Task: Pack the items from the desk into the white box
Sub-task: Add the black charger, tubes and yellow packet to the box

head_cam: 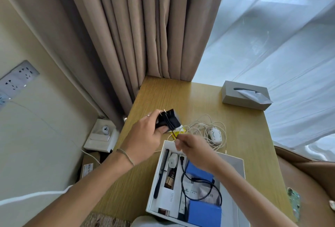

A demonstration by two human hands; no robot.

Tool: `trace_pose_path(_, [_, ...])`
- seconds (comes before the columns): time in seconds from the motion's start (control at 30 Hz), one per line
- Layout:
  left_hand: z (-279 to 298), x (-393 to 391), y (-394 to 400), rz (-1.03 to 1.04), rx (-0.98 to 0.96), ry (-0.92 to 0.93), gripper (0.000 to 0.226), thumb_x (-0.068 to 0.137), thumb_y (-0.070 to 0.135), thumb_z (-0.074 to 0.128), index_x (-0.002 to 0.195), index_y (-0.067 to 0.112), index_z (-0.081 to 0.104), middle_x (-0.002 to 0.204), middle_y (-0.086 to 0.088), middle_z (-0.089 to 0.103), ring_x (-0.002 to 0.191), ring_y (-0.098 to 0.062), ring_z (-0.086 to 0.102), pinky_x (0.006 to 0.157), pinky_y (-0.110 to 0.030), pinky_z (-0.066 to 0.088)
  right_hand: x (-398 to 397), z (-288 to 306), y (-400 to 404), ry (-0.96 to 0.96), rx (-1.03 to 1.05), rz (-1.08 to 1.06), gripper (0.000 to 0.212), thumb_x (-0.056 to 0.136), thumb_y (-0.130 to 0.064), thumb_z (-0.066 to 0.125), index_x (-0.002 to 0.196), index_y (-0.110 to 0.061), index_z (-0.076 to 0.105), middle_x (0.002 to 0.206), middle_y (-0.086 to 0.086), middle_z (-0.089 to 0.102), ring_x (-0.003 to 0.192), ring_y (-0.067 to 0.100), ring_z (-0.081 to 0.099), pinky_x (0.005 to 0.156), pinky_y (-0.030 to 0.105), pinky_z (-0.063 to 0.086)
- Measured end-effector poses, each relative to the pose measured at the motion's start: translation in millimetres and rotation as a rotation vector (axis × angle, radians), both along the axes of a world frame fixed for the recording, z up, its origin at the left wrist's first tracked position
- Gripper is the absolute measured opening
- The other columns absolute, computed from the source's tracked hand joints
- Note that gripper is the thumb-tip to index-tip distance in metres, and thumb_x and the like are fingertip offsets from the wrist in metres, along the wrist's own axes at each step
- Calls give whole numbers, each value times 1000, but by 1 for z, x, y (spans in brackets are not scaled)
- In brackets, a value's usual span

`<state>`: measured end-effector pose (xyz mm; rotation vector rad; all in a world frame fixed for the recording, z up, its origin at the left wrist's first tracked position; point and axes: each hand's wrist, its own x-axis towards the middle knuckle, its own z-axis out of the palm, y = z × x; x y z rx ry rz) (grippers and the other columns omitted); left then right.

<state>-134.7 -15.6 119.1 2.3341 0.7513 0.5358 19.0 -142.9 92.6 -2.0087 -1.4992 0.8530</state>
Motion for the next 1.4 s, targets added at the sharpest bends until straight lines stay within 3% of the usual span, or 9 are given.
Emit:
trace_pose_path(0.17, [-13, 0, 2, 17, 206, 358, 20, 94, 23, 60, 108, 26, 46, 95, 6, 54, 74, -21, 60, 57, -31, 42, -17, 28, -14, -308, -56, 140, 21, 103, -20, 43, 88, -28, 55, 78, -3, 67, 70, 24, 60, 65, 42, 52])
trace_pose_path(0.33, [-25, -3, -9, -289, 170, 486, 26, 94, 24, 62, 106, 36, 42, 92, 16, 44, 72, -6, 53, 54, -17, 36, 14, 55, -4, -444, 33, 127, 19, 102, -17, 48, 92, -24, 62, 71, -10, 62, 69, 17, 61, 62, 36, 52])
trace_pose_path(0.43, [-26, -4, -14, -428, 126, 444, 26, 95, 29, 62, 110, 39, 43, 94, 24, 43, 71, 5, 49, 50, -13, 34, 30, 45, 2, -302, 38, 82, 21, 102, -18, 52, 86, -22, 64, 74, -12, 64, 66, 3, 56, 57, 24, 41])
trace_pose_path(0.67, [-20, -7, -12, -433, -246, 243, 20, 97, 24, 60, 115, 32, 54, 101, 19, 59, 93, -1, 57, 76, -16, 46, 17, -13, -20, 111, 63, -118, 23, 102, -12, 52, 84, -9, 67, 73, 10, 68, 66, 22, 62, 66, 41, 53])
trace_pose_path(0.8, [-30, -8, -24, -358, -386, 143, 18, 98, 24, 62, 110, 36, 59, 92, 17, 65, 84, -3, 61, 71, -15, 45, -4, -33, -31, 288, 131, -310, 40, 95, 3, 49, 70, -24, 64, 56, -15, 57, 54, 1, 48, 57, 18, 40])
trace_pose_path(0.93, [-43, -6, -32, -187, -463, 79, 17, 98, 25, 61, 114, 30, 62, 87, 9, 69, 76, -6, 63, 66, -23, 49, -11, -32, -37, 600, 114, -321, 30, 93, 8, 52, 101, -10, 75, 87, 13, 74, 81, 18, 67, 85, 34, 56])
trace_pose_path(1.03, [-49, -2, -40, -102, -415, 64, 14, 98, 27, 61, 112, 30, 61, 83, 9, 69, 74, -5, 63, 62, -19, 47, -14, -37, -44, 835, 113, -361, 28, 85, -16, 70, 112, -21, 76, 106, 16, 75, 101, 27, 72, 94, 42, 59])
trace_pose_path(1.2, [-59, 2, -51, -104, -466, 105, 18, 97, 36, 60, 114, 29, 61, 82, 10, 70, 72, -5, 66, 65, -31, 55, -17, -52, -53, 944, 115, -566, 30, 96, -27, 66, 123, -13, 70, 114, 13, 76, 111, 33, 70, 100, 53, 54])
trace_pose_path(1.4, [-79, -9, -44, -214, -451, 182, 46, 99, 57, 37, 127, 29, 62, 107, 14, 71, 97, -1, 65, 83, -31, 54, -3, -65, -79, 952, 94, -721, 28, 94, -27, 68, 115, -9, 72, 107, 15, 78, 102, 32, 74, 83, 35, 62])
